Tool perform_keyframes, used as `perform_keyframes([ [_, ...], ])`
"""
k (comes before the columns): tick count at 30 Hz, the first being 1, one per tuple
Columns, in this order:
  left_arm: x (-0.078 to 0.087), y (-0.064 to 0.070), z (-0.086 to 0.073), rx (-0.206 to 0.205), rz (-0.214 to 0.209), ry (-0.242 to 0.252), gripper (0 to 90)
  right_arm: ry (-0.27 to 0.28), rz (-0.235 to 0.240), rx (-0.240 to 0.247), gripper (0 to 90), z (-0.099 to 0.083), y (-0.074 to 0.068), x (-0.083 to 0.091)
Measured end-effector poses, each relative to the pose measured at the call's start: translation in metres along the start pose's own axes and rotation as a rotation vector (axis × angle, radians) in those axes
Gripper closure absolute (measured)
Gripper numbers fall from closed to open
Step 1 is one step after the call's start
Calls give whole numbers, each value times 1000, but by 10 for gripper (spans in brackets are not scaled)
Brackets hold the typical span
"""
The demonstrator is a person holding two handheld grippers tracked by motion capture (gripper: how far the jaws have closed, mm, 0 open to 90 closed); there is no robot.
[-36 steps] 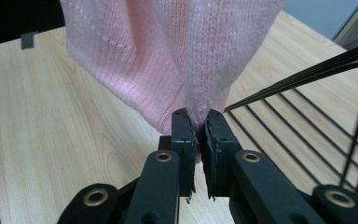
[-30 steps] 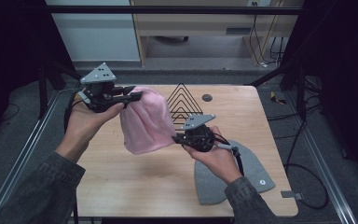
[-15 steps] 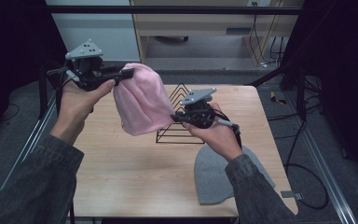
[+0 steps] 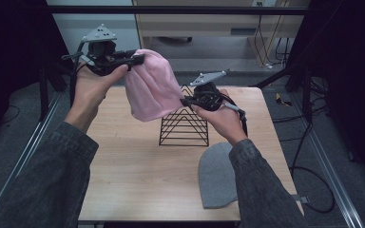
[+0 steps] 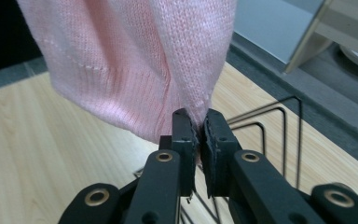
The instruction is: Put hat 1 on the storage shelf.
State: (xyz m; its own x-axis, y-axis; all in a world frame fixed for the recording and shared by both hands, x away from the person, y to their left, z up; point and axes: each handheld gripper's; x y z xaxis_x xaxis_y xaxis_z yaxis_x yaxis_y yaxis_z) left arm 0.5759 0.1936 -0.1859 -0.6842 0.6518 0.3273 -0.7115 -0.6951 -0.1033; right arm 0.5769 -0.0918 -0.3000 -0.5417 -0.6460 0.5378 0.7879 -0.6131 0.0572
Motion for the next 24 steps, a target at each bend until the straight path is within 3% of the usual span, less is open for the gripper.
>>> perform_keyframes([
  [7, -18, 1, -5, 9, -11, -2, 727, -24, -35, 1, 845, -9, 10, -4],
  [12, -26, 4, -7, -9, -17, -13, 726, -19, -35, -23, 845, -19, 14, -7],
  [24, -39, 12, -12, -10, -36, -29, 726, -32, -36, -43, 845, -35, 18, -10],
])
Point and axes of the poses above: each handheld gripper's, and its own axes: x roughly backward along the jaws, z roughly out of its top, y roughly to its right
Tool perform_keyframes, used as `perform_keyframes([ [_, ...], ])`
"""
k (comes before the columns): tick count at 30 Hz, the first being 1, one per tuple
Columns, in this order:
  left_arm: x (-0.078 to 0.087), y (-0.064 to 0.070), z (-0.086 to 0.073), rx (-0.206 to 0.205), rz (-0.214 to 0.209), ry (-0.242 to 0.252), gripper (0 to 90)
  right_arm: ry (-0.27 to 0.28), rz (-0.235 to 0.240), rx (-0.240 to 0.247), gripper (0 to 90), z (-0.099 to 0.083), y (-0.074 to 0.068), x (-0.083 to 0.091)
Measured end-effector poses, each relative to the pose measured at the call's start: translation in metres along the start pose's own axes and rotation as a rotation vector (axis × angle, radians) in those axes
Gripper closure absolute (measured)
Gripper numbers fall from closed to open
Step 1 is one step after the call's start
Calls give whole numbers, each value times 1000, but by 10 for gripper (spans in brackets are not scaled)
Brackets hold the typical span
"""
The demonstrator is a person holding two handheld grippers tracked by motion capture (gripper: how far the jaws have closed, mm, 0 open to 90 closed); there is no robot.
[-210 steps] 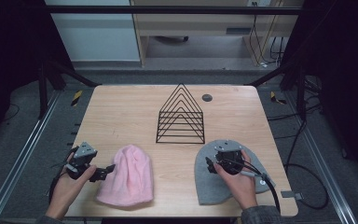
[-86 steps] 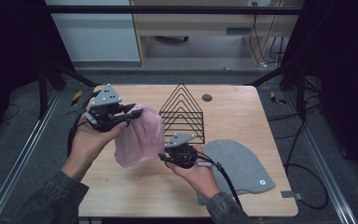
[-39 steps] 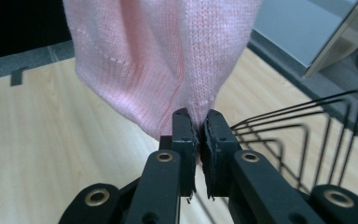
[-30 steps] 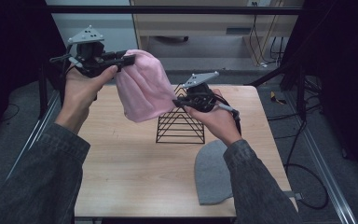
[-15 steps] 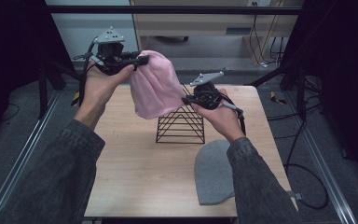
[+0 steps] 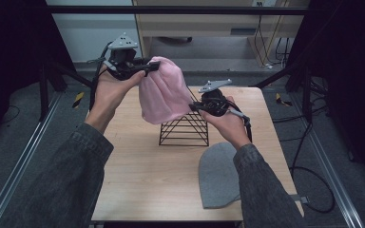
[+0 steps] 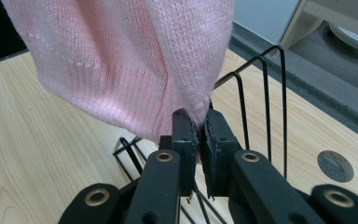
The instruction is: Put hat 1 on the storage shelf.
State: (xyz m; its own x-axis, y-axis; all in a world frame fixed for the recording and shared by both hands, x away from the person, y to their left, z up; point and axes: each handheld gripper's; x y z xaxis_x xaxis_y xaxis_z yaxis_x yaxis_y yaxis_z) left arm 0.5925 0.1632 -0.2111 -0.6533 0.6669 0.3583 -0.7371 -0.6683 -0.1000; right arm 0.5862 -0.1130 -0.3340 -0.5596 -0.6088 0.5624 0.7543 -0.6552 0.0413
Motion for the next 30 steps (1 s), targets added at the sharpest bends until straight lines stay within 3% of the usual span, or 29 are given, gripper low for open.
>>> perform_keyframes([
  [18, -9, 8, 5, 3, -18, 14, 726, 1, -28, -7, 845, -5, 9, 11],
  [30, -22, 16, 7, -12, -30, 8, 724, 21, -41, -43, 845, -19, 17, 18],
])
Point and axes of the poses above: each handheld gripper's, and its own axes: x roughly backward along the jaws, z roughly out of its top, y roughly to its right
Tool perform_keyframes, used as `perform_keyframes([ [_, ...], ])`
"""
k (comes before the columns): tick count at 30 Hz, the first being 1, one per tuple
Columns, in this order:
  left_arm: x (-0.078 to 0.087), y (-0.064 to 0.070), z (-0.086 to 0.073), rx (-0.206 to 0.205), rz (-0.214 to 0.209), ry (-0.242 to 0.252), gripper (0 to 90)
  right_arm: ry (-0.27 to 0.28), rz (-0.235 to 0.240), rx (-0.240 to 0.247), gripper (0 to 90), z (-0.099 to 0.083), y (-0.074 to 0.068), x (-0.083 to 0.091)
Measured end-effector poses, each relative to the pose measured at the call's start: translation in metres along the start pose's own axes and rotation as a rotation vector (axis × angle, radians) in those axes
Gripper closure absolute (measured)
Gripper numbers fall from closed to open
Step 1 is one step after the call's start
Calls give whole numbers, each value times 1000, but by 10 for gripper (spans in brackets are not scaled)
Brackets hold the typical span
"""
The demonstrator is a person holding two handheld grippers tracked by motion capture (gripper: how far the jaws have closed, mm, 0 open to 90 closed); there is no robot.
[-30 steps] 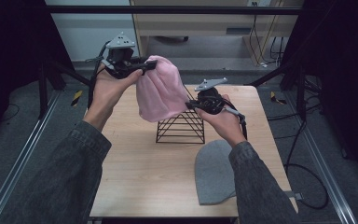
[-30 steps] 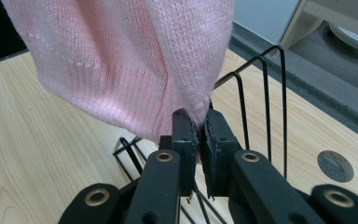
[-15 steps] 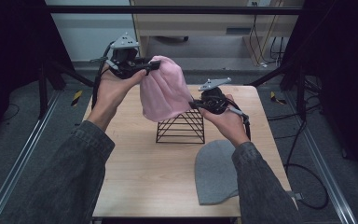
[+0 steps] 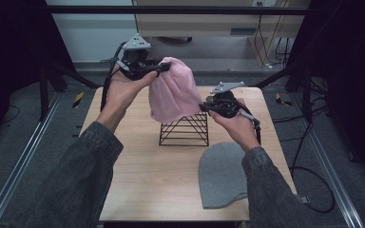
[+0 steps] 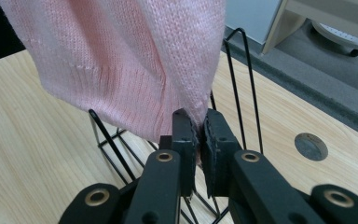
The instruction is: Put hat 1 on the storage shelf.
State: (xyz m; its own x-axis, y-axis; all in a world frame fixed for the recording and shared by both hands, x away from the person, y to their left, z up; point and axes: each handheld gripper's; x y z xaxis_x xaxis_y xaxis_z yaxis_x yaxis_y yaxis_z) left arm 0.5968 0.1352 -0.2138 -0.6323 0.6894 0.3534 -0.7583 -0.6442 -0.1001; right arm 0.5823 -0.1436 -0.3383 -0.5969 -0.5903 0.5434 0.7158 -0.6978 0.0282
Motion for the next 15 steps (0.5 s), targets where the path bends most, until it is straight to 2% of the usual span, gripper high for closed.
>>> perform_keyframes([
  [8, -10, 8, -1, -10, -16, -16, 721, -3, 2, -12, 846, -12, 4, 2],
  [15, -19, 13, -9, -19, -31, -40, 719, -23, 0, -21, 846, -25, 4, 0],
])
Point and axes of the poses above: each handheld gripper's, and its own axes: x roughly backward along the jaws, z roughly out of its top, y roughly to its right
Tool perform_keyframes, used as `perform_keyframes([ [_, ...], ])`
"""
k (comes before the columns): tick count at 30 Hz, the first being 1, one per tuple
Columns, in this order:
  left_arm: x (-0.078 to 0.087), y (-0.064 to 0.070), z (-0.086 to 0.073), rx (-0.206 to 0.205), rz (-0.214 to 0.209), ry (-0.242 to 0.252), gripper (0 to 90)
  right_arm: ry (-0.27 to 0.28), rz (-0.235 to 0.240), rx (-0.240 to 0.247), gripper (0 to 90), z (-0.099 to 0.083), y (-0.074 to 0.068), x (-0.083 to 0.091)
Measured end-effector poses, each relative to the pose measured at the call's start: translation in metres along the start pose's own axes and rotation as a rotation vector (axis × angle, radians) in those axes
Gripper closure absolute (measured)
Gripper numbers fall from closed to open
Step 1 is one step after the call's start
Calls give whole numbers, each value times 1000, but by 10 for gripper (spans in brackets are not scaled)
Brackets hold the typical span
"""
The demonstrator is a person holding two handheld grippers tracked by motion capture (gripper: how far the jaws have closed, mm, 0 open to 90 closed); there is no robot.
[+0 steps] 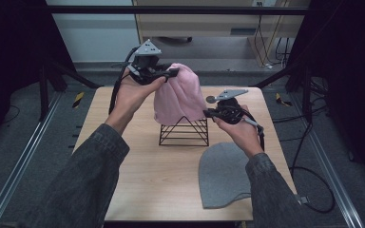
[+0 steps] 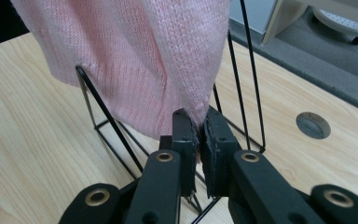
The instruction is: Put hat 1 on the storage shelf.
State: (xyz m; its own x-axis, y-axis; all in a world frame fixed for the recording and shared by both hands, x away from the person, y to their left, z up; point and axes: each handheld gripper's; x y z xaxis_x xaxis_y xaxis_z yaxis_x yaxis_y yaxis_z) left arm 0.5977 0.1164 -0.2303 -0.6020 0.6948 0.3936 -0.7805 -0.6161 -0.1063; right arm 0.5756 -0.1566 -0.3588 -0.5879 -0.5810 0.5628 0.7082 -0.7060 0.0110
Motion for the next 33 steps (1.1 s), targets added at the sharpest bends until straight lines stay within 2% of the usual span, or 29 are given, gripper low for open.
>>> perform_keyframes([
  [13, -15, 2, -14, 6, -16, -27, 711, -36, -21, 8, 846, -16, 5, -5],
  [22, -22, 7, -24, 2, -30, -51, 709, -60, -26, -10, 846, -29, 5, -13],
  [27, -25, 6, -32, 8, -33, -58, 707, -76, -28, 3, 846, -34, 4, -17],
  [33, -31, 8, -41, 8, -49, -78, 703, -95, -28, -9, 845, -43, 4, -21],
])
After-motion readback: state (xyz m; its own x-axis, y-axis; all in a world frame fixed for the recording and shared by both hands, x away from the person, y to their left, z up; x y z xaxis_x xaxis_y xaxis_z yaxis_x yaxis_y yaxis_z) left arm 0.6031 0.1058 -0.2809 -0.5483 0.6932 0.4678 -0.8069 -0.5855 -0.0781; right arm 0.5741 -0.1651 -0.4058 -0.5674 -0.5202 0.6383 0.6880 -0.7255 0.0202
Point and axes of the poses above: each handheld gripper's, and its own axes: x roughly backward along the jaws, z roughly out of its top, y roughly to its right
